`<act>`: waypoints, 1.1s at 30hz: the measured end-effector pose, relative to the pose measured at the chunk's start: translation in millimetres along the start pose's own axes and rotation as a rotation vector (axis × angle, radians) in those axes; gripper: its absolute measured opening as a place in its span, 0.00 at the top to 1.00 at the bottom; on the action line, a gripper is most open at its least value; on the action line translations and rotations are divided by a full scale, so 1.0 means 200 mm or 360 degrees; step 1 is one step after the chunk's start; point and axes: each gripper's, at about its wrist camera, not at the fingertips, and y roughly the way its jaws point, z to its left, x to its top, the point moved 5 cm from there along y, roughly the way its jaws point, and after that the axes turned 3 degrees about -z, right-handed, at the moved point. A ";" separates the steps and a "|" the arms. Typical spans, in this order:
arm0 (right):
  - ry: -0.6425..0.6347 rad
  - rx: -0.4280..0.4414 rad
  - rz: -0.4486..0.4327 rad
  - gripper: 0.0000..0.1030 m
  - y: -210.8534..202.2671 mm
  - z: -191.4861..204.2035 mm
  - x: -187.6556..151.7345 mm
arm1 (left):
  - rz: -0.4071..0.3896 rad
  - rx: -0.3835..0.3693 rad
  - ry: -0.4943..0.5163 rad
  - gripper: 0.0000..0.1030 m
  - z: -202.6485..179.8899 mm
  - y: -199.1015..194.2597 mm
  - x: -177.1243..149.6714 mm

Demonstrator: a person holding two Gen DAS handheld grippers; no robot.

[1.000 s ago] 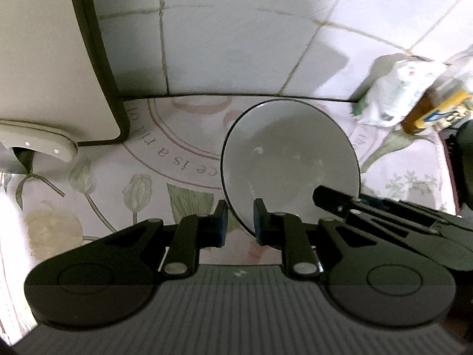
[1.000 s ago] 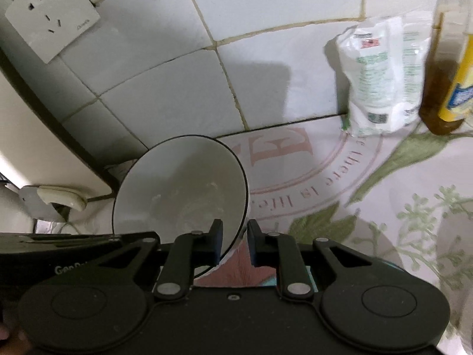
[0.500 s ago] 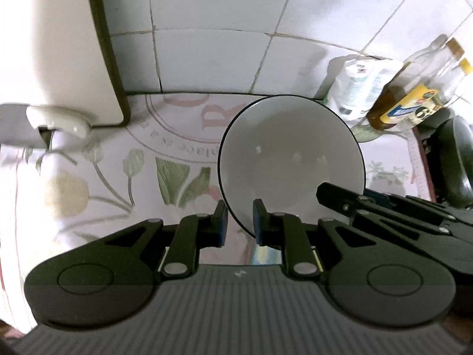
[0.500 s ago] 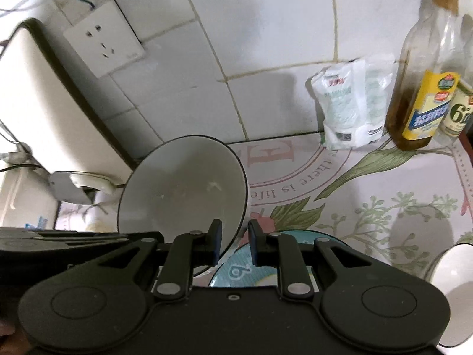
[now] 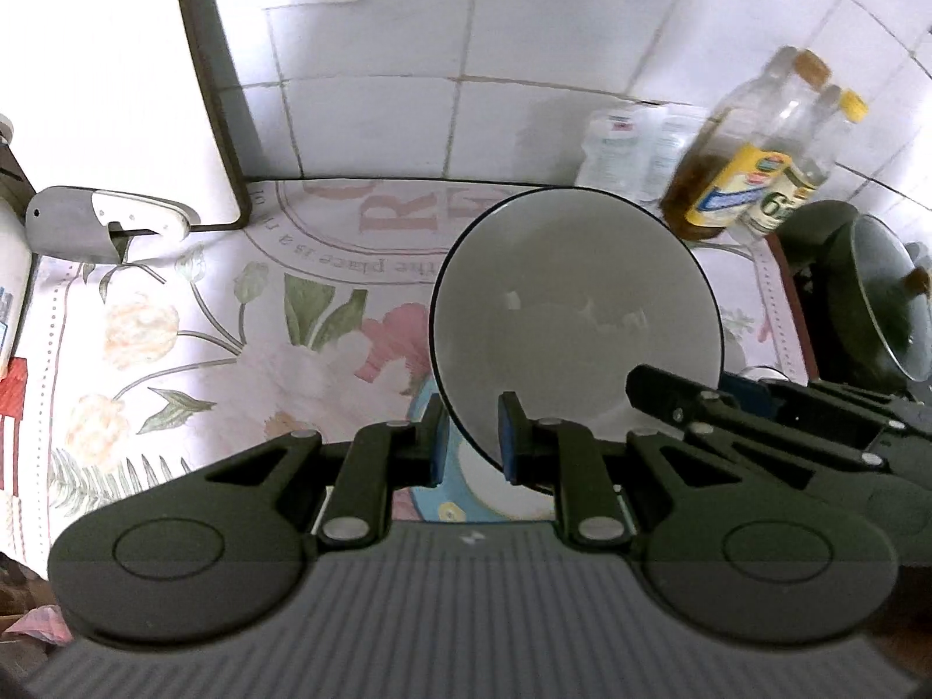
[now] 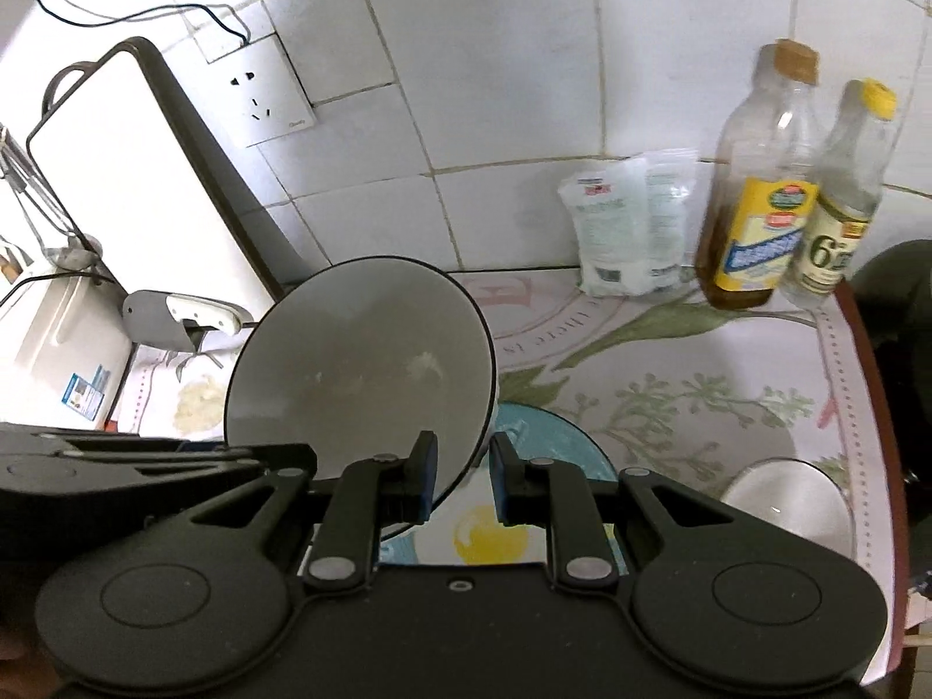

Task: Organize plates and bowls
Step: 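Lift the bowl and carry it over the nested white bowls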

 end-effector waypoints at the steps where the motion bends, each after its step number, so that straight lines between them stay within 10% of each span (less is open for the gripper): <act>1: 0.0006 -0.0002 -0.0008 0.78 -0.03 -0.02 -0.01 | -0.0003 -0.0004 0.0005 0.84 -0.03 -0.02 -0.01; 16: 0.0147 -0.0020 -0.0157 0.77 -0.44 -0.43 -0.17 | -0.0117 -0.0131 0.0162 0.84 -0.51 -0.20 -0.08; 33: 0.0188 0.0011 -0.0092 0.75 -0.26 -1.01 -0.33 | 0.0092 -0.0208 0.0121 0.84 -0.93 0.31 -0.21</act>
